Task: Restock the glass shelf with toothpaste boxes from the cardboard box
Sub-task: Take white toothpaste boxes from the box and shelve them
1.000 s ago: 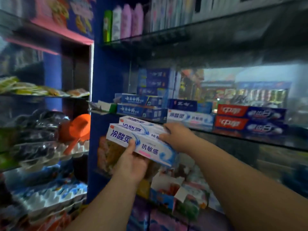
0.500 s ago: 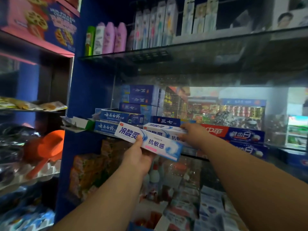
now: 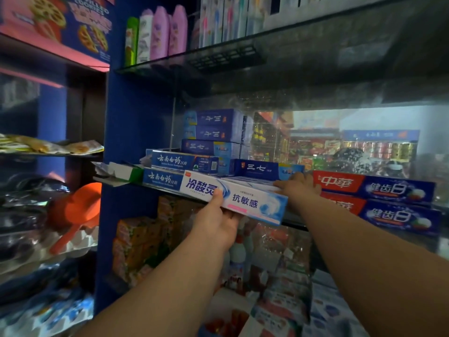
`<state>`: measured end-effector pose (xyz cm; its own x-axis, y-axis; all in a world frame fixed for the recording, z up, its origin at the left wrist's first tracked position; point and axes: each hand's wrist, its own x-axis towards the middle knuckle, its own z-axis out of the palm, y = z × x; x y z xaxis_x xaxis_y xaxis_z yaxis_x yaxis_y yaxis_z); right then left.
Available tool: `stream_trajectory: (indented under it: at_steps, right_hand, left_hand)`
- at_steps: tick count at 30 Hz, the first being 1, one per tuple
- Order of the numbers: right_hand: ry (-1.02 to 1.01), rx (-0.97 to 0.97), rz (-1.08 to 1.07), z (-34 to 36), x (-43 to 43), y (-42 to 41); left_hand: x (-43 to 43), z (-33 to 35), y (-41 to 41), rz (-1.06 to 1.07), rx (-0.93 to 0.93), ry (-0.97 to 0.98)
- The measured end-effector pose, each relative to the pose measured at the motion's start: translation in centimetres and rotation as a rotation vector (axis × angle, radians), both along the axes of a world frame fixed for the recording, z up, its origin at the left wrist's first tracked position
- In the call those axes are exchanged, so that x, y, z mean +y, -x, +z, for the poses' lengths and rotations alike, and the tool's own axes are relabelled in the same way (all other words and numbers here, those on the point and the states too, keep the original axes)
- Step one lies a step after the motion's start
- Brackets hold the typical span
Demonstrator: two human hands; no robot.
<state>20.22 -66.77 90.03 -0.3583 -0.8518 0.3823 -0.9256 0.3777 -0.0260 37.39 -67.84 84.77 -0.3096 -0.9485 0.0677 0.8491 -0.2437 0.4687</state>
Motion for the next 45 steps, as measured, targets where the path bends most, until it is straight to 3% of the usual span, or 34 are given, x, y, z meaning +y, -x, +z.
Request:
stream_trajectory:
  at_steps: [4,8,10,12,15,20,22,27,33,45]
  right_hand:
    - [0.168,-0.204,0.127,1.8,0.0,-0.8]
    - [0.370,-0.722,0.482,3.7,2.4,-1.1]
    - [0.346,-0.843,0.563,4.6,4.0,-1.3]
    - [0.178,-0.673,0.540,5.3,5.1,-2.3]
    - [-0.015,-0.191,0.420,5.3,5.6,-4.6]
    - [0.028,0.244,0.377,3.6,5.2,-5.6]
    - [0.060,0.273,0.358,3.0,4.8,-4.9]
    - [0.102,0.060,0.352,2.2,4.1,-4.0]
    - [0.008,0.110,0.288,1.0,3.1,-3.0]
    - [-0.047,0.238,0.159,0.4,3.3,-3.1]
  left_hand:
    - [0.2,0.8,0.6,-0.008,0.027,-0.002]
    - [0.4,1.7,1.4,-0.002,0.042,0.002]
    - [0.5,2.0,1.8,-0.004,0.024,0.011]
    - [0.5,2.2,2.3,-0.002,0.003,0.020]
    - [0.4,2.7,2.8,0.024,-0.026,0.018]
    - [0.5,4.0,2.9,0.039,-0.099,0.013]
    - [0.8,4.1,2.7,0.038,-0.101,0.025]
    - [1.7,4.0,2.0,0.073,-0.243,0.037]
    - [2.8,3.3,0.8,0.032,-0.518,0.067]
    - [2.1,2.6,0.4,0.006,-0.575,0.129]
